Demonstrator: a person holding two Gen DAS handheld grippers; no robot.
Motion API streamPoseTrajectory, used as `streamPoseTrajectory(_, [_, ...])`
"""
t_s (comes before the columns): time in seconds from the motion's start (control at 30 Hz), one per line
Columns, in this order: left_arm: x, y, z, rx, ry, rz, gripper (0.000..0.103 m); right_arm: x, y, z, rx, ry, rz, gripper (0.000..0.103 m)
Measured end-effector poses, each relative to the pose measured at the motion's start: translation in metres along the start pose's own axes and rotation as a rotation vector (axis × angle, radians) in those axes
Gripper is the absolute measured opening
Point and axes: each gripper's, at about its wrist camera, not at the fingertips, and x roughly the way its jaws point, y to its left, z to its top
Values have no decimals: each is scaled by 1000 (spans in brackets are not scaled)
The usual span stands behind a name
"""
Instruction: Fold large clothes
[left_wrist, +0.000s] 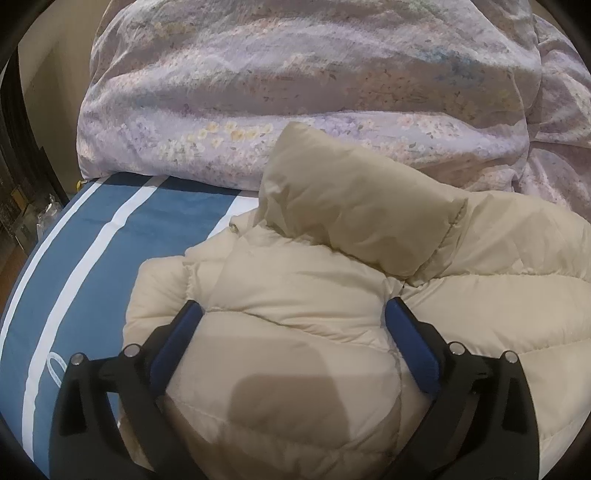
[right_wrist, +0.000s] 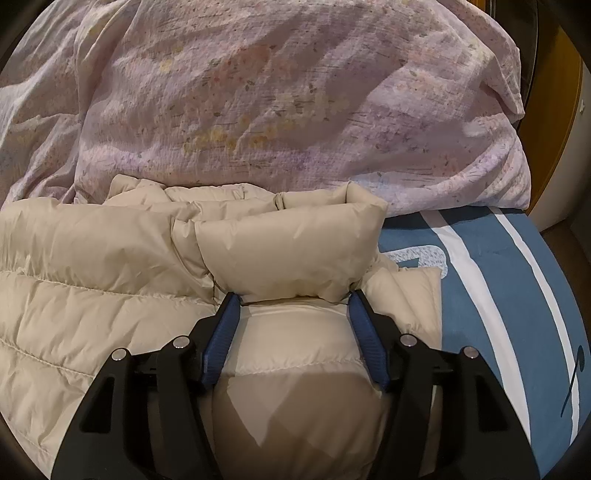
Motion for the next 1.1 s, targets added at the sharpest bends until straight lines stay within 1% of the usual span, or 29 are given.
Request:
streamPoseTrajectory(0.23, [2,2,-1,-4,4,0,101,2,6,4,-1,-1,1,65])
streamPoseTrajectory(0.6, [4,3,-1,-10,11,-8,101,-7,-1,3,10,-1,8,65])
streamPoseTrajectory(1.1, [6,3,0,-11,14,-6,101,-8,-9,5,23,3,19,65])
